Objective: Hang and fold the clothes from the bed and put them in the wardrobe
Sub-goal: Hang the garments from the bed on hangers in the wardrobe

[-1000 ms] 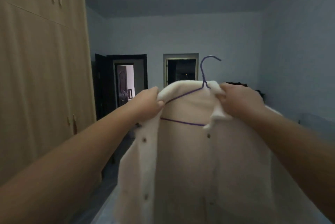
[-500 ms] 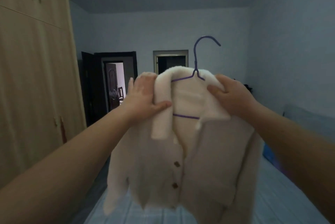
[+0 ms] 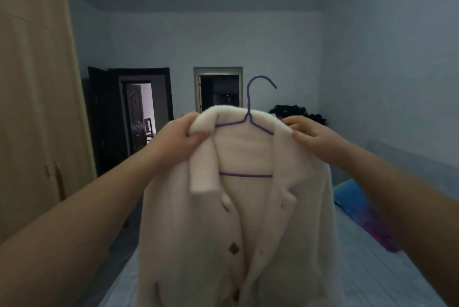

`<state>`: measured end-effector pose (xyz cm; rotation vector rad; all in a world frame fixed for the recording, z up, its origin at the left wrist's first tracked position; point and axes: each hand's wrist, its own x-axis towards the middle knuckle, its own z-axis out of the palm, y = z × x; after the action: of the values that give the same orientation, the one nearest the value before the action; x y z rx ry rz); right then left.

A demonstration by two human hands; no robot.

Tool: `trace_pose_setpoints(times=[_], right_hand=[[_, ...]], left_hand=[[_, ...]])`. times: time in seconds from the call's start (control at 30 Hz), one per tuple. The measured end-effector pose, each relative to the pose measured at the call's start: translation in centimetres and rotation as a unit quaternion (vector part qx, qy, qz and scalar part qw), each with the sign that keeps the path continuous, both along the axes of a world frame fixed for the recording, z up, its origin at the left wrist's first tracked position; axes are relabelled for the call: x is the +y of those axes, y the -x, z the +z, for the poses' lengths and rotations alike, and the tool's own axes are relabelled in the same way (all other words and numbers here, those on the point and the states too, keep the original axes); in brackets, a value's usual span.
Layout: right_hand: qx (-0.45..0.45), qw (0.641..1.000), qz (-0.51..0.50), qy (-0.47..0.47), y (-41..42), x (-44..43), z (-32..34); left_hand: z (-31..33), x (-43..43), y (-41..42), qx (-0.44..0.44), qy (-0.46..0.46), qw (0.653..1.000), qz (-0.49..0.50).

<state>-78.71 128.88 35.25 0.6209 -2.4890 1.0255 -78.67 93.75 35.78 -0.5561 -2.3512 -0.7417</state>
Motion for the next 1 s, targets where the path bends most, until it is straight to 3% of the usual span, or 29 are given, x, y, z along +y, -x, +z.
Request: trace_pose_setpoints(times=[0.17, 0.27, 0.4, 0.63, 0.77, 0.87, 0.93, 1.0], right_hand=[[0.013, 0.999, -0.018, -0.05, 0.4, -1.7, -1.7], [0.065, 0.996, -0.028, -0.048, 0.6, -2.9, -2.3], [0.128, 0.988, -0.039, -0.071, 0.7, -4.5, -1.1], [0.179, 0.977, -0.047, -0.108, 1.0, -5.5, -0.8], [0.221, 0.965, -0.08, -0.117, 1.7, -4.8, -1.1], [0.181, 0.976, -0.084, -0.09, 2.5, -3.1, -1.9], [0.131, 0.987, -0.049, -0.078, 2.9, -2.3, -2.5], [0.135, 0.988, -0.025, -0.072, 3.0, -2.0, -2.9]], left_hand=[[0.5, 0.0, -0.6, -0.009, -0.032, 0.999, -0.023], [1.1, -0.1, -1.1, -0.046, 0.018, 0.998, -0.05], [2.2, 0.1, -1.5, -0.012, 0.056, 0.997, -0.046], [2.8, 0.4, -1.1, -0.048, 0.108, 0.991, -0.06], [2.2, 0.0, -1.1, -0.036, 0.043, 0.996, -0.076], [2.0, -0.9, -1.2, -0.026, -0.016, 0.998, -0.051], [1.8, -0.9, -1.2, -0.017, -0.016, 0.999, -0.036], [1.4, -0.4, -1.6, -0.012, -0.014, 1.0, -0.023]])
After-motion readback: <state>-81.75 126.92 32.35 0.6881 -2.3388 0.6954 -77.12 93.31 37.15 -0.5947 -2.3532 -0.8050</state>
